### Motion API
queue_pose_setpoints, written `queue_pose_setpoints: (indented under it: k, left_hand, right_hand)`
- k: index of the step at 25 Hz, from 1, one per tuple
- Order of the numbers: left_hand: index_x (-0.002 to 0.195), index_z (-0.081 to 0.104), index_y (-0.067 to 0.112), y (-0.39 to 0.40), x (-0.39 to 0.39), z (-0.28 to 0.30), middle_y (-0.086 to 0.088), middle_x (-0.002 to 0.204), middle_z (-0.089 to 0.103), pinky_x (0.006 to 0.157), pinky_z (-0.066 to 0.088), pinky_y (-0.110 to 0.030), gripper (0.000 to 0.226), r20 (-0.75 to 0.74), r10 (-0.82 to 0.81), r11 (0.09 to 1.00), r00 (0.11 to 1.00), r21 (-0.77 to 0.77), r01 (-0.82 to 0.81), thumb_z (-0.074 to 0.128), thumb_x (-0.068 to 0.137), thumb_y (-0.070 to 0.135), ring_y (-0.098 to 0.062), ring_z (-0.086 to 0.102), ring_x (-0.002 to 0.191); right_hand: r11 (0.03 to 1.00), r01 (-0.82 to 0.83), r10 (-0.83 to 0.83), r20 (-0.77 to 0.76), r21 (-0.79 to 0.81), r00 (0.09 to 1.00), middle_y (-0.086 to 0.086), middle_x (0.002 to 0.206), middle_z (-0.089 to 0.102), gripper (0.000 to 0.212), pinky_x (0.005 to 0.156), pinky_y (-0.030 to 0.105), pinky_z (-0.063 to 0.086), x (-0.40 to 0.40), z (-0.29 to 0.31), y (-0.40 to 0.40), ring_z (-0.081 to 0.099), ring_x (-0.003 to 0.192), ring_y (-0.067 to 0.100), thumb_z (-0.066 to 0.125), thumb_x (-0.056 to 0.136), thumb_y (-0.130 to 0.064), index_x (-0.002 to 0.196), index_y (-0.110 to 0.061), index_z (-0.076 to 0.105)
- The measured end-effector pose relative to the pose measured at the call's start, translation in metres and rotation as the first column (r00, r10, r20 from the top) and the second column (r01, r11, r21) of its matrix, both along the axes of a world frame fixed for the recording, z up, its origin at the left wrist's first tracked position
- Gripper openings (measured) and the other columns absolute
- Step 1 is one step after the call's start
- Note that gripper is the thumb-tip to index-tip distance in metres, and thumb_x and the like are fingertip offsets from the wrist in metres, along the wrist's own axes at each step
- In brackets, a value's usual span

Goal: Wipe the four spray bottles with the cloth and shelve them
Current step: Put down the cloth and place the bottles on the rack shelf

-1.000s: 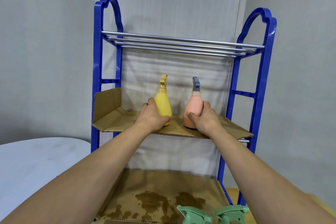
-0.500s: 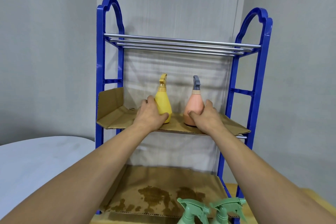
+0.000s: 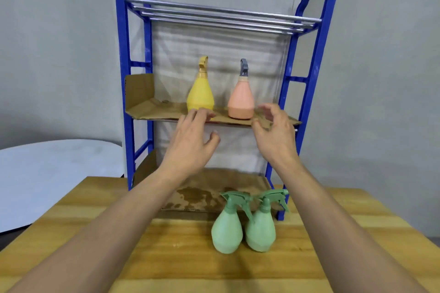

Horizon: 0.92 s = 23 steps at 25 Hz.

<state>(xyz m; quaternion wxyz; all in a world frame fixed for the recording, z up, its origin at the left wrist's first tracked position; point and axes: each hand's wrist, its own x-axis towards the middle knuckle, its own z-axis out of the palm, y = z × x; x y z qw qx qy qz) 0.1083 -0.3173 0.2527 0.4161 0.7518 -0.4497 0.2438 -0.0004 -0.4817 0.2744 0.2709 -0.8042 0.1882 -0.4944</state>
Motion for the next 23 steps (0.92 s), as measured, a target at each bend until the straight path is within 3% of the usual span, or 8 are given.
queue_pose_setpoints:
  k: [6, 11, 14, 18, 21, 23]
  left_hand:
    - [0.135, 0.052, 0.024, 0.008, -0.042, -0.080, 0.008, 0.128, 0.056, 0.102, 0.046, -0.034, 0.038, -0.187, -0.072, 0.993, 0.980, 0.080, 0.088, 0.060, 0.098, 0.027, -0.014, 0.051, 0.119]
    - [0.130, 0.054, 0.022, 0.002, -0.048, -0.143, 0.006, 0.123, 0.061, 0.102, 0.050, -0.038, 0.034, -0.356, -0.052, 0.988, 0.933, 0.120, 0.101, 0.062, 0.096, 0.025, -0.015, 0.059, 0.116]
    - [0.148, 0.045, 0.018, -0.008, -0.048, -0.167, -0.003, 0.147, 0.053, 0.114, 0.040, -0.037, 0.054, -0.474, 0.032, 0.965, 0.880, 0.245, 0.097, 0.062, 0.097, 0.025, -0.023, 0.051, 0.136]
    - [0.163, 0.022, 0.021, -0.018, -0.044, -0.190, 0.000, 0.168, 0.028, 0.122, 0.033, -0.041, 0.078, -0.591, 0.030, 0.916, 0.806, 0.338, 0.214, 0.064, 0.098, 0.026, -0.026, 0.040, 0.147]
    - [0.162, 0.023, 0.021, -0.021, -0.043, -0.199, 0.004, 0.168, 0.027, 0.124, 0.022, -0.032, 0.082, -0.629, -0.037, 0.928, 0.777, 0.266, 0.260, 0.069, 0.095, 0.015, -0.017, 0.029, 0.153]
    - [0.159, 0.029, 0.021, -0.023, -0.041, -0.202, 0.004, 0.163, 0.035, 0.123, 0.024, -0.031, 0.081, -0.643, -0.049, 0.937, 0.765, 0.235, 0.258, 0.073, 0.091, 0.013, -0.017, 0.034, 0.150]
  right_hand:
    - [0.977, -0.001, -0.013, 0.062, 0.213, 0.998, -0.008, 0.113, 0.064, 0.029, 0.094, 0.030, 0.050, -0.049, -0.074, 0.012, 0.061, 0.106, 0.007, 0.062, 0.089, -0.019, 0.117, -0.029, 0.062]
    - [0.938, 0.077, -0.107, 0.071, 0.337, 0.992, -0.011, 0.090, 0.067, 0.014, 0.085, 0.035, 0.054, -0.079, -0.145, 0.013, 0.062, 0.083, 0.006, 0.065, 0.087, -0.010, 0.097, -0.020, 0.064]
    - [0.900, 0.141, -0.134, -0.045, 0.414, 0.990, -0.010, 0.091, 0.067, 0.013, 0.086, 0.037, 0.055, -0.084, -0.189, 0.009, 0.063, 0.084, 0.005, 0.069, 0.086, -0.017, 0.097, -0.021, 0.064]
    - [0.890, 0.277, -0.136, -0.370, 0.363, 0.919, 0.002, 0.124, 0.060, 0.055, 0.102, 0.045, 0.046, -0.077, -0.224, 0.001, 0.056, 0.117, 0.022, 0.073, 0.082, -0.045, 0.129, -0.021, 0.054]
    - [0.882, 0.300, -0.122, -0.437, 0.365, 0.891, 0.007, 0.132, 0.053, 0.069, 0.106, 0.045, 0.041, -0.064, -0.232, 0.000, 0.049, 0.126, 0.030, 0.071, 0.082, -0.050, 0.139, -0.023, 0.044]
    - [0.868, 0.312, -0.121, -0.443, 0.388, 0.888, 0.009, 0.130, 0.052, 0.071, 0.104, 0.046, 0.042, -0.055, -0.235, -0.001, 0.050, 0.124, 0.031, 0.070, 0.082, -0.051, 0.140, -0.023, 0.041]
